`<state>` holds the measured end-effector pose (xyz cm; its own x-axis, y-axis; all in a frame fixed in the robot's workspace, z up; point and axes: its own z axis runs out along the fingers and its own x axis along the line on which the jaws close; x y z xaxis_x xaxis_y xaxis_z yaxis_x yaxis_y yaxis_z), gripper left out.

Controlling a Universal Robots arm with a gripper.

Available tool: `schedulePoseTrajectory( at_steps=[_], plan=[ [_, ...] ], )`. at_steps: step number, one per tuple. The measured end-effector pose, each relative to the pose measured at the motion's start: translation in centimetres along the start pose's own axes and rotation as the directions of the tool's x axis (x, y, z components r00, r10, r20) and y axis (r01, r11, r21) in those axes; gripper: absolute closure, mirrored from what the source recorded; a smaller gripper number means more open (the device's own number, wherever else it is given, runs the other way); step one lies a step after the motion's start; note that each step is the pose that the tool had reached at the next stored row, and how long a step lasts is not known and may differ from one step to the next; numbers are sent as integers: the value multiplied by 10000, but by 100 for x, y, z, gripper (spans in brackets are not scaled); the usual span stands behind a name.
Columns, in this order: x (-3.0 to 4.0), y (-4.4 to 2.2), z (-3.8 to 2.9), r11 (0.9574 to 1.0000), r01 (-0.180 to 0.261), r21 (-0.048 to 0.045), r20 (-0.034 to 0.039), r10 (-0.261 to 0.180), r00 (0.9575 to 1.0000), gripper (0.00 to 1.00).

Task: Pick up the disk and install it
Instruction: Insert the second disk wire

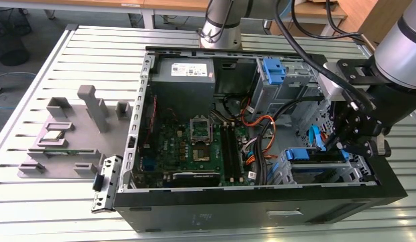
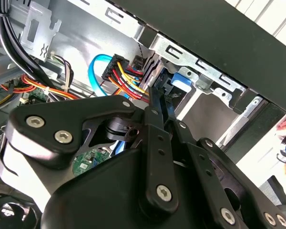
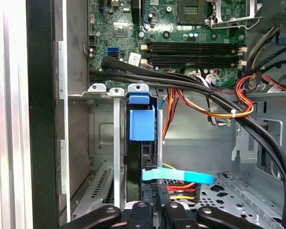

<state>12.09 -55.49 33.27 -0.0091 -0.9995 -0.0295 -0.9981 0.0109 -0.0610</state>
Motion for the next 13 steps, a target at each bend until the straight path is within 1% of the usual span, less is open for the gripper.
schedulePoseTrajectory(
  at_steps=[4, 9, 13],
  plan=[
    [0, 0, 2, 10000, 0, 0, -10, 0, 10000, 84],
    [-1, -2, -29, 10000, 0, 0, -7, 0, 10000, 84],
    [4, -2, -32, 10000, 0, 0, -10, 0, 10000, 84]
  ],
)
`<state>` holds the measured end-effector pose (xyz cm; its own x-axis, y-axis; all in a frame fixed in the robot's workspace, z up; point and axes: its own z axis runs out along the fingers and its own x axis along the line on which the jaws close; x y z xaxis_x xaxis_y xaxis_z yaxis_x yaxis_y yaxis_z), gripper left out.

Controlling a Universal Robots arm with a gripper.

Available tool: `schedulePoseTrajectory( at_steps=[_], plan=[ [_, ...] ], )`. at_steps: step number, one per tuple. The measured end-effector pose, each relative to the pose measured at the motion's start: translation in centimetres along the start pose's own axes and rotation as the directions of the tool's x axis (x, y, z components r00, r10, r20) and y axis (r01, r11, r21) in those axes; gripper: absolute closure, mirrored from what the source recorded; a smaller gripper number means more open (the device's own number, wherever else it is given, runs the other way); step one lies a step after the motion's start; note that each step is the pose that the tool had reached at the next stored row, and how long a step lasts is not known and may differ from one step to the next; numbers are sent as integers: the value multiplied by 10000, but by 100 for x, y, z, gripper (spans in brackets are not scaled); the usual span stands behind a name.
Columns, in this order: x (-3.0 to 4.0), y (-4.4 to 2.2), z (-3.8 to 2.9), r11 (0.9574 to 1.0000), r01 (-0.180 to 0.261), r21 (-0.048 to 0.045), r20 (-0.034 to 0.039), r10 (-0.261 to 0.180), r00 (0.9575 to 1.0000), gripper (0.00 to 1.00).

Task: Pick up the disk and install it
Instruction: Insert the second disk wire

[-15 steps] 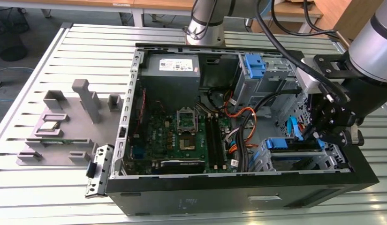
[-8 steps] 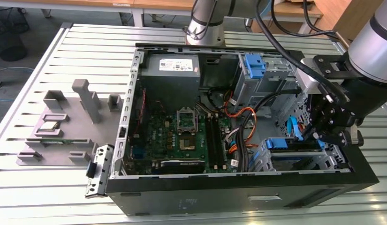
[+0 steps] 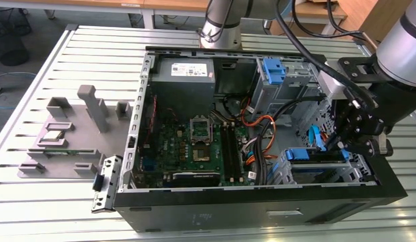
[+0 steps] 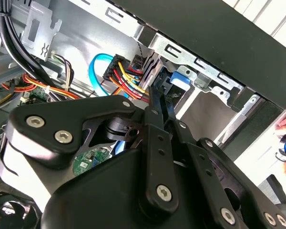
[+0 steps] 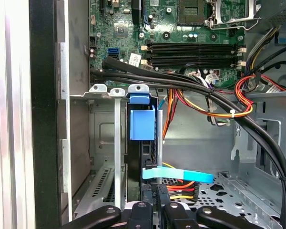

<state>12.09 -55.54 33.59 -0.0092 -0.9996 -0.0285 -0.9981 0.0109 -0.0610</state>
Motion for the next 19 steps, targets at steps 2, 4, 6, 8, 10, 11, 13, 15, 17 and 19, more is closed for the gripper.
schedulePoseTrajectory(
  at_steps=[2, 4, 6, 8, 10, 11, 13, 15, 17, 19],
  plan=[
    [7, 0, 0, 10000, 0, 0, 1, 0, 10000, 84],
    [14, 0, 0, 10000, 0, 0, 1, 0, 10000, 84],
    [19, 0, 2, 10000, 0, 0, 2, 0, 10000, 84],
    [22, 0, 15, 10000, 0, 0, 3, 0, 10000, 84],
    [23, 1, 24, 10000, 0, 1, -4, 0, 10000, 84],
    [23, 1, 26, 10000, 1, 0, -5, -1, 10000, 84],
    [24, 1, 28, 10000, 1, 0, -2, -1, 10000, 84],
    [23, 1, 30, 10000, 0, 0, 0, 0, 10000, 84],
    [23, 1, 28, 10000, 0, 0, 4, 0, 10000, 84],
    [23, 1, 21, 10000, -1, 0, 8, 1, 10000, 84]
  ],
)
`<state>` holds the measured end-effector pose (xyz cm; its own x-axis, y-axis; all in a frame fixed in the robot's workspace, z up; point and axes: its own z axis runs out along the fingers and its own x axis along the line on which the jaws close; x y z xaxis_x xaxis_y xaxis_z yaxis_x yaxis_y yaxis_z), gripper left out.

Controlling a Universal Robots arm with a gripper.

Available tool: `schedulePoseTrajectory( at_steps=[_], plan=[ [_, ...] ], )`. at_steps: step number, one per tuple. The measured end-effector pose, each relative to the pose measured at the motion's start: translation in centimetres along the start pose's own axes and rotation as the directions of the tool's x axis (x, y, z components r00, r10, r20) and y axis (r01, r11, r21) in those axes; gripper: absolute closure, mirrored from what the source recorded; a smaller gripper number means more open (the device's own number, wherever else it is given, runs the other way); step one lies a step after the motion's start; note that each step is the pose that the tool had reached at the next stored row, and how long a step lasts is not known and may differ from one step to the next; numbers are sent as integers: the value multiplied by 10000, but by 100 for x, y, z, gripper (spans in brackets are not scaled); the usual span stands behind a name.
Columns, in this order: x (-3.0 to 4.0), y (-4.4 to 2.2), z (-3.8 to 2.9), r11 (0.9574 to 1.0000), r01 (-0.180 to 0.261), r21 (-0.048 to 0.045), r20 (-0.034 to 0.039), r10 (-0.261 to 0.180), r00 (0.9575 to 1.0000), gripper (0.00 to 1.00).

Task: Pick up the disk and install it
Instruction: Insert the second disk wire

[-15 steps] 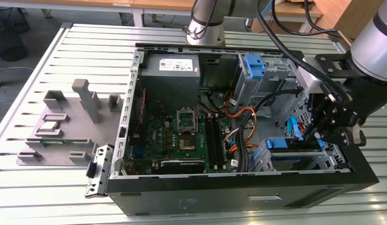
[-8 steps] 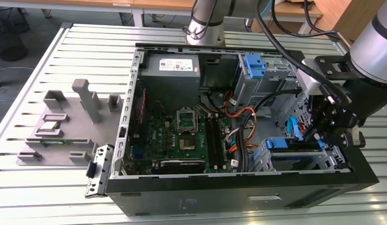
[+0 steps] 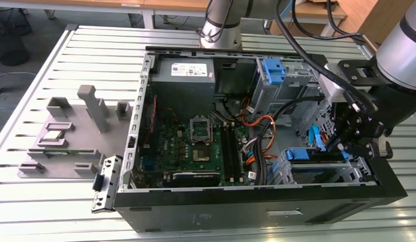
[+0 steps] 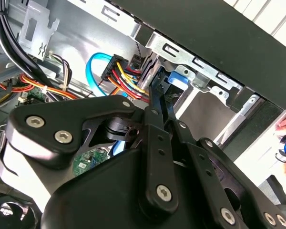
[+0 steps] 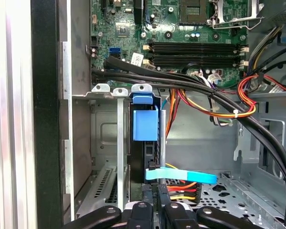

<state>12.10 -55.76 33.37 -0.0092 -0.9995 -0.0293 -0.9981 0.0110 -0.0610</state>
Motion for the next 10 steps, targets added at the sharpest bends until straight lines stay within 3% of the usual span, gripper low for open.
schedulePoseTrajectory(
  at_steps=[10],
  plan=[
    [4, -4, -17, 10000, 0, 0, -10, 0, 10000, 84]
  ],
)
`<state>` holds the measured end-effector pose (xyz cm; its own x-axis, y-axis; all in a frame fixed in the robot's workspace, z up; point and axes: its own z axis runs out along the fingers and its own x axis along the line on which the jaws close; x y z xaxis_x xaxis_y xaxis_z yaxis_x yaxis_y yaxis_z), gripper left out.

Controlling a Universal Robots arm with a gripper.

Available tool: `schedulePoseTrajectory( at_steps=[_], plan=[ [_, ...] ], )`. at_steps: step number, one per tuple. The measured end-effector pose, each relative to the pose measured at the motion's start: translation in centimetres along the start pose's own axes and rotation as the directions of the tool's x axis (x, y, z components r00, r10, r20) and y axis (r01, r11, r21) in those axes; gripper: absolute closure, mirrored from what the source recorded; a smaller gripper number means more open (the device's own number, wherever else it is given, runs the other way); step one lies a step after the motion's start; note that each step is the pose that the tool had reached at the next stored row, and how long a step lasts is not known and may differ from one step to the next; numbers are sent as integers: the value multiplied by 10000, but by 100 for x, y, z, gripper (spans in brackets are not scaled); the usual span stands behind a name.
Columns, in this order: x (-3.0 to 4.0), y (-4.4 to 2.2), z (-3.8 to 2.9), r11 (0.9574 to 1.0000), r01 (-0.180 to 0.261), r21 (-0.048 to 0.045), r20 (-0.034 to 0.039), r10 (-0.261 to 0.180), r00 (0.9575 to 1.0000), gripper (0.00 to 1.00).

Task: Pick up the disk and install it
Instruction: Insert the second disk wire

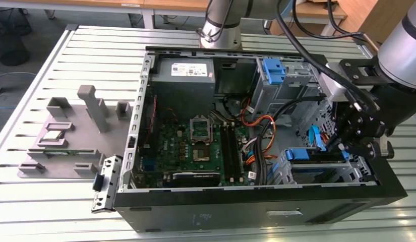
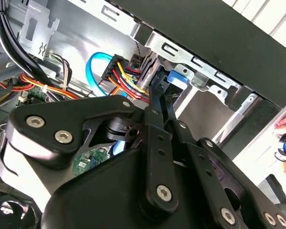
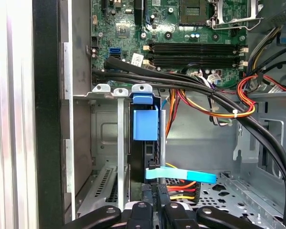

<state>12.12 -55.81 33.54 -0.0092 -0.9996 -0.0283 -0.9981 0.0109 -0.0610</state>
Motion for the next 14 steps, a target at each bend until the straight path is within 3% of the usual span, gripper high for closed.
schedulePoseTrajectory(
  at_steps=[14],
  plan=[
    [12, 1, 29, 10000, -7, 0, 0, 7, 10000, 84]
  ],
)
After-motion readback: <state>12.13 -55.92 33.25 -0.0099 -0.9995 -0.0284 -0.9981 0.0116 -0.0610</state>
